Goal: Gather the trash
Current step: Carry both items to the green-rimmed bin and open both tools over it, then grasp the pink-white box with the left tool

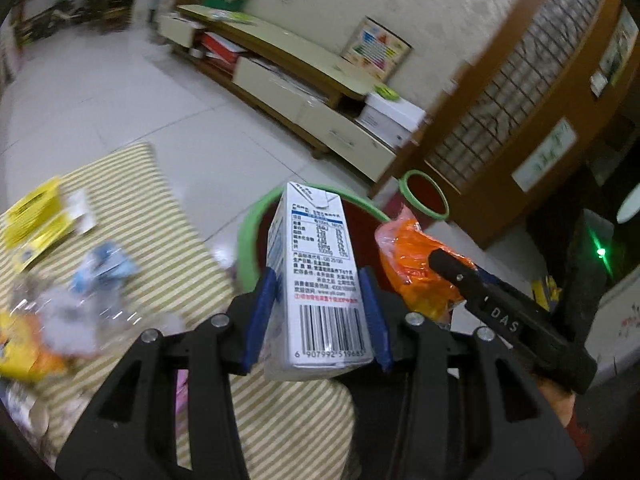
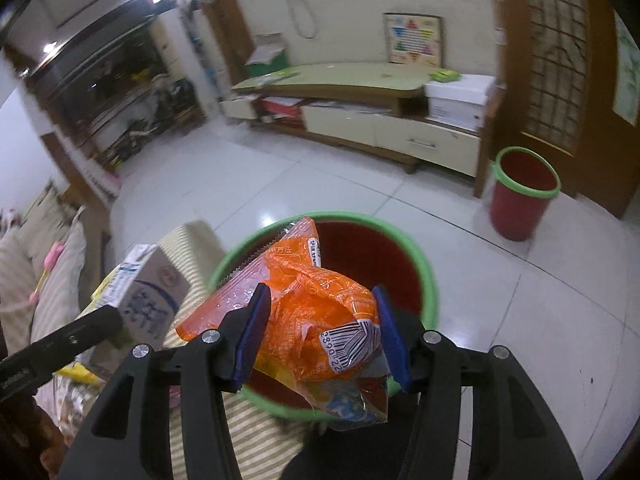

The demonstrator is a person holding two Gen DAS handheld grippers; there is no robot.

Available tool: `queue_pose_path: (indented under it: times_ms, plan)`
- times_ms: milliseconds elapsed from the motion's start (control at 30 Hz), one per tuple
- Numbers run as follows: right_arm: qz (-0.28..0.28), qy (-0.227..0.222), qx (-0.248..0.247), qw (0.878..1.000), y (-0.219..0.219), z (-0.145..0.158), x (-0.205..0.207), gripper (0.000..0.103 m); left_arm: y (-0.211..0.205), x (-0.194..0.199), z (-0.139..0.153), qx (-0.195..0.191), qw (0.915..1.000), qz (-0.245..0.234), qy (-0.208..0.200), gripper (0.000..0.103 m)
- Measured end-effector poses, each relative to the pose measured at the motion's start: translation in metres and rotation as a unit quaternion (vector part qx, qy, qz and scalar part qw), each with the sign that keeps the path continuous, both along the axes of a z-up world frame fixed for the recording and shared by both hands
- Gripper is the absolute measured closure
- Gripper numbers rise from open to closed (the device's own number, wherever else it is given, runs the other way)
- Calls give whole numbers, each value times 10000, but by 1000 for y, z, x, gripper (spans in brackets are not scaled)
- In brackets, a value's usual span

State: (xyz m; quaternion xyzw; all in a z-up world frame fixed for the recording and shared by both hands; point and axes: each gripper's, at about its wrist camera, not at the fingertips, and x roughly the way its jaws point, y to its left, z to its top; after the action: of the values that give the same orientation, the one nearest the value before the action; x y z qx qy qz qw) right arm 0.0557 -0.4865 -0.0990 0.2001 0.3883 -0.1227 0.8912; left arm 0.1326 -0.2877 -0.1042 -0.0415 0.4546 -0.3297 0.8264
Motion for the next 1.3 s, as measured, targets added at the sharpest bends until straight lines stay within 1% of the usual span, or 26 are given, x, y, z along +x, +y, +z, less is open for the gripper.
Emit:
queue_pose_path:
  times_ms: [33, 67, 100, 133, 167, 233, 367, 433, 500, 567, 667, 733, 833, 900, 933, 967, 1000, 1033, 1067, 1100, 1167, 1233, 1300]
  plan:
    - [-62, 16, -2, 10000, -4, -1, 1, 51, -9, 3, -3, 35, 10000, -58, 14, 61]
    - [-123, 25, 5, 9999, -9, -3, 0, 48, -15, 5, -6, 62, 9999, -81, 34, 60]
    - [-199, 35, 13, 9998, -14, -4, -1, 47, -17, 3, -8, 65, 9999, -87, 55, 58]
    - [-250, 57, 40, 9997, -19, -5, -1, 45, -19, 5, -10, 61, 9999, -107, 112, 45]
    - [-295, 69, 76, 9995, -22, -7, -2, 40, -20, 5, -12, 52, 9998, -94, 146, 35]
    - [-380, 79, 88, 9992, -29, -8, 0, 35, -17, 3, -10, 4, 9999, -41, 154, 35]
    - [-386, 55, 136, 9991, -32, -5, 0, 34, -4, -3, -4, -60, 9998, 125, 171, 28]
    - [-299, 46, 157, 9994, -29, -1, 1, 35, 14, -9, 2, -147, 9991, 328, 201, 27]
    - [-172, 44, 149, 9997, -20, 3, 1, 35, 35, -17, 6, -226, 9980, 535, 256, 27]
    - [-2, 16, 131, 9999, -6, 9, 1, 35, 51, -25, 11, -210, 9971, 700, 229, 27]
    - [364, 2, 27, 9993, 24, 19, 1, 34, 89, -44, 17, -34, 9948, 1017, 73, 27]
    - [624, 22, -69, 9980, 45, 22, 1, 34, 123, -59, 20, 131, 9911, 1327, 0, 27]
    - [1042, 67, -212, 9943, 80, 26, 1, 34, 168, -76, 20, 363, 9828, 1808, -57, 27]
    - [1288, 82, -246, 9913, 102, 27, -1, 34, 203, -87, 16, 522, 9744, 2187, -23, 27]
    - [1385, 94, -251, 9900, 111, 27, -1, 34, 220, -91, 14, 571, 9699, 2369, 9, 27]
    - [1490, 110, -250, 9885, 120, 27, -2, 34, 241, -95, 10, 630, 9636, 2599, 42, 27]
    - [1616, 135, -248, 9865, 131, 26, -2, 34, 254, -97, 7, 689, 9591, 2746, 61, 27]
    - [1701, 156, -248, 9850, 140, 26, -3, 34, 271, -99, 3, 801, 9518, 2959, 98, 27]
    - [1815, 182, -254, 9829, 150, 26, -4, 34, 288, -101, -2, 888, 9445, 3157, 175, 27]
    - [1881, 196, -265, 9816, 155, 25, -5, 34, 299, -101, -5, 912, 9396, 3289, 248, 27]
    - [2013, 238, -291, 9788, 167, 24, -8, 34, 330, -101, -18, 930, 9261, 3620, 506, 27]
    - [2153, 296, -313, 9756, 181, 22, -10, 34, 348, -99, -32, 887, 9193, 3757, 768, 27]
    - [2292, 344, -356, 9721, 195, 21, -12, 33, 362, -97, -46, 810, 9156, 3813, 983, 27]
